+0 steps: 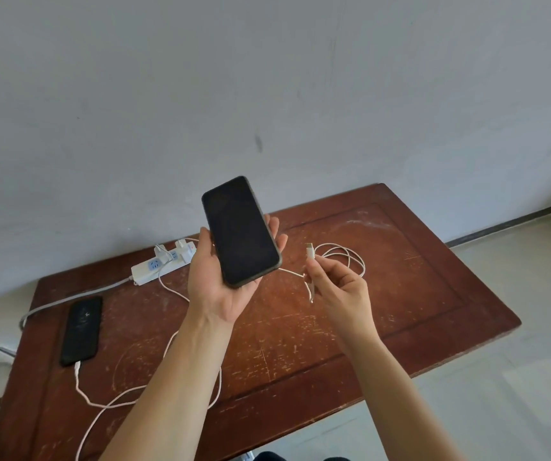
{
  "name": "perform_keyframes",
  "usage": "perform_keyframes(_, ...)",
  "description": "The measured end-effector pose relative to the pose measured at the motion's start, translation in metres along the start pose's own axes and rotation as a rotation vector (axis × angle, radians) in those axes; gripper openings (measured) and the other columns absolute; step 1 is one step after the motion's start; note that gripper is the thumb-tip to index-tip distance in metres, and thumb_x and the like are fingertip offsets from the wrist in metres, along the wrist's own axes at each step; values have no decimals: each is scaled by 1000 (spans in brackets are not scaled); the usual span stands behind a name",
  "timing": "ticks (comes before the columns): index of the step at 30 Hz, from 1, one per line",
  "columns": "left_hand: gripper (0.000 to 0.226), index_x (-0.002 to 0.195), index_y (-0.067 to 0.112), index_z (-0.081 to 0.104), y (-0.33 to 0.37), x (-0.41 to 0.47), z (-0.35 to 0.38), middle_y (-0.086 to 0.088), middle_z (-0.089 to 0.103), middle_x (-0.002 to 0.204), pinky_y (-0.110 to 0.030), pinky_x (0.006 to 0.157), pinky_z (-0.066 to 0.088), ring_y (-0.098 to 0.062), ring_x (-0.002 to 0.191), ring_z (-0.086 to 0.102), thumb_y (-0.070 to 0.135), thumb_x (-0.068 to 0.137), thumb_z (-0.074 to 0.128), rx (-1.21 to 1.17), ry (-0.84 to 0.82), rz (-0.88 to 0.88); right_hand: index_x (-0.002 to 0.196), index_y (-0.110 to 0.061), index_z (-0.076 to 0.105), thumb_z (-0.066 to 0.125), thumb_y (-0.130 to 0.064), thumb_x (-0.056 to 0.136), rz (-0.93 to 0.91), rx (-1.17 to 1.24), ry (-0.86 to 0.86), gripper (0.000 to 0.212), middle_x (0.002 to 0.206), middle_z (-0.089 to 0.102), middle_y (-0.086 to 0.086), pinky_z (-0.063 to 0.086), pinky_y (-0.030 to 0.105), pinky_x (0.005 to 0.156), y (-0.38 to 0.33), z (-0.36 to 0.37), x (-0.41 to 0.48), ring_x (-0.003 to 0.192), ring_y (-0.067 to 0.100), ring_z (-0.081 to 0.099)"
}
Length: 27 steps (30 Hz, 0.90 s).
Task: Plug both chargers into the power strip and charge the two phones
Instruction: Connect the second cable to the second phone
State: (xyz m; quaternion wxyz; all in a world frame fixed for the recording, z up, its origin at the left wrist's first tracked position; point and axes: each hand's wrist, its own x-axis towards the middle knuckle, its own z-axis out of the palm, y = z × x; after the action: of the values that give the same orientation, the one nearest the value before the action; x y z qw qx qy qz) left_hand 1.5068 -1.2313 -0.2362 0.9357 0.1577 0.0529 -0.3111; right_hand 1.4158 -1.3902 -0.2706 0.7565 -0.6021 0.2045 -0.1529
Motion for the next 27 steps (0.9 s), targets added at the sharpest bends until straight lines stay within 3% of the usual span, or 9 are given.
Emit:
perform_keyframes(4, 62, 145, 10, 48, 1, 3, -3, -22, 47, 150, -57, 112, 39, -42, 135, 48, 52, 100, 43, -27, 40, 12, 83, -23, 81, 76, -51, 80, 60, 2, 8, 29, 78, 76, 2, 59, 28, 73, 0, -2, -6, 70, 12, 69)
perform_keyframes(10, 48, 130, 8, 61, 3, 8, -9, -24, 63, 131, -57, 96, 53, -44, 117, 63, 43, 101, 46, -65, 130, 124, 65, -24, 73, 76, -55, 81, 118, -12, -40, 34, 65, 67, -3, 53, 21, 59, 4, 8, -24, 58, 9, 58)
perform_keyframes(16, 47, 118, 3, 68, 4, 10, -11, -28, 64, 128, -61, 96, 52, -47, 114, 64, 42, 101, 48, -99, 197, 153, 81, -26, 80, 73, -55, 77, 121, -18, -99, 31, 67, 67, -3, 50, 19, 56, 4, 14, -35, 60, 10, 56)
perform_keyframes(23, 49, 131, 10, 60, 3, 10, -9, -22, 63, 133, -56, 99, 51, -41, 118, 64, 46, 99, 50, -15, 189, 190, 100, -31, 78, 69, -32, 89, 89, -44, -234, 14, 79, 69, -2, 52, 25, 66, -3, 15, -35, 72, 14, 60)
perform_keyframes(25, 49, 132, 10, 59, 2, 11, -8, -22, 63, 134, -56, 98, 52, -41, 118, 64, 46, 100, 50, 6, 191, 203, 105, -29, 78, 69, -27, 91, 67, -54, -281, 16, 77, 66, -2, 52, 25, 63, -5, 16, -35, 69, 12, 60)
perform_keyframes(27, 50, 135, 10, 57, 2, 11, -7, -22, 62, 135, -56, 99, 51, -41, 119, 63, 44, 100, 50, 8, 191, 211, 104, -24, 79, 70, -34, 87, 58, -81, -306, 21, 69, 63, -2, 47, 19, 55, -8, 19, -35, 59, 8, 56)
